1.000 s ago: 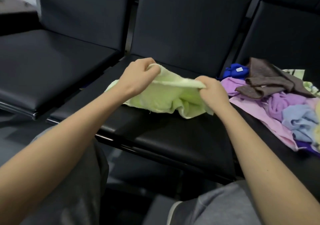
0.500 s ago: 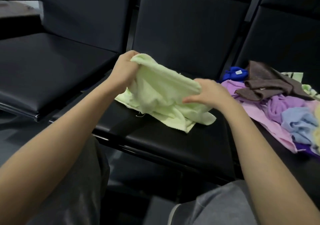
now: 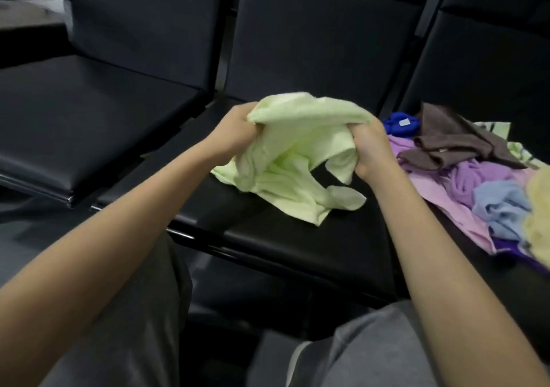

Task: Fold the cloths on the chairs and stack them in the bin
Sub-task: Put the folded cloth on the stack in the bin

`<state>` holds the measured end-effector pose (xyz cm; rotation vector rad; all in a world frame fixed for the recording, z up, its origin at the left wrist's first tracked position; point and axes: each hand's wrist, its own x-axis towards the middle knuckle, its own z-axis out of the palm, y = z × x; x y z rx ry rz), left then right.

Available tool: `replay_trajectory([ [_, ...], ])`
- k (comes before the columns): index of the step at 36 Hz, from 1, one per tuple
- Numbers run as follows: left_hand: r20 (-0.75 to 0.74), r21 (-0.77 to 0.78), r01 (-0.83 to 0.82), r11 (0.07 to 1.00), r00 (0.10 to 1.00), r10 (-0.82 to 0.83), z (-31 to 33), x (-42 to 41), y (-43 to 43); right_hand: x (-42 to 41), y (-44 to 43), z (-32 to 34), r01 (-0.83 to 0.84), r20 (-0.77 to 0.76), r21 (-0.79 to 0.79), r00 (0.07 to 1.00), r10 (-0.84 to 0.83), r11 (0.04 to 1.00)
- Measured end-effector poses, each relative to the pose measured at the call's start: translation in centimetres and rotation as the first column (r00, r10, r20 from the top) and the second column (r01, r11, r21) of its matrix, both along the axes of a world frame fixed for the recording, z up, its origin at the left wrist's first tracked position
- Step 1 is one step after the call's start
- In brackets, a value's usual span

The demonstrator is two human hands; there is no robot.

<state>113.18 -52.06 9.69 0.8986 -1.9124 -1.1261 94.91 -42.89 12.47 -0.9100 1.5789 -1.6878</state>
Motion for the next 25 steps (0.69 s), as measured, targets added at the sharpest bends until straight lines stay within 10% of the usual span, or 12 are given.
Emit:
replay_trajectory([
  [4,0.180,0.125,0.202,0.971,0.958,-0.222,2.2,-0.8,-0.3,-1.1,-0.1,1.2,-0.007,0.116,0.026,0.993,0.004,1.000],
  [6,0.553,0.077,0.327,0.942,0.772,-0.314,3.7,-0.5,-1.1,-2.2,0.2,2.3,-0.022,-0.283,0.165,0.957,0.069,0.986],
  [9,0.953,-0.123,0.390,0.912,0.305,-0.002,4.1,-0.8,-2.3,-3.1,0.6,3.4,0.191,-0.736,0.669,0.304,0.605,0.718],
  [12,0.922,-0.321,0.330,0.888,0.324,0.213,4.1,-1.7,-2.6,-2.6,-0.1,2.4,0.555,-0.662,0.613,-0.027,0.749,0.562],
  [15,0.881,-0.258,0.279,0.925,0.461,0.107,4.3,-2.5,-3.4,-3.0,-0.7,1.5,0.482,-0.829,0.532,0.130,0.544,0.696],
  [18,0.742,-0.171,0.219,0.961,0.670,-0.021,4.3,-2.1,-4.4,-3.8,-0.7,1.7,0.174,-0.759,0.467,0.582,0.292,0.867],
  [20,0.681,-0.112,0.230,0.967,0.727,-0.094,4.6,-1.5,-4.6,-3.3,-0.1,2.5,-0.031,-0.449,0.286,0.879,0.162,0.958],
  [25,0.874,0.064,0.360,0.931,0.429,-0.226,6.4,-0.5,-4.0,-2.5,0.0,5.0,-0.259,-0.147,0.167,0.948,0.283,0.951],
])
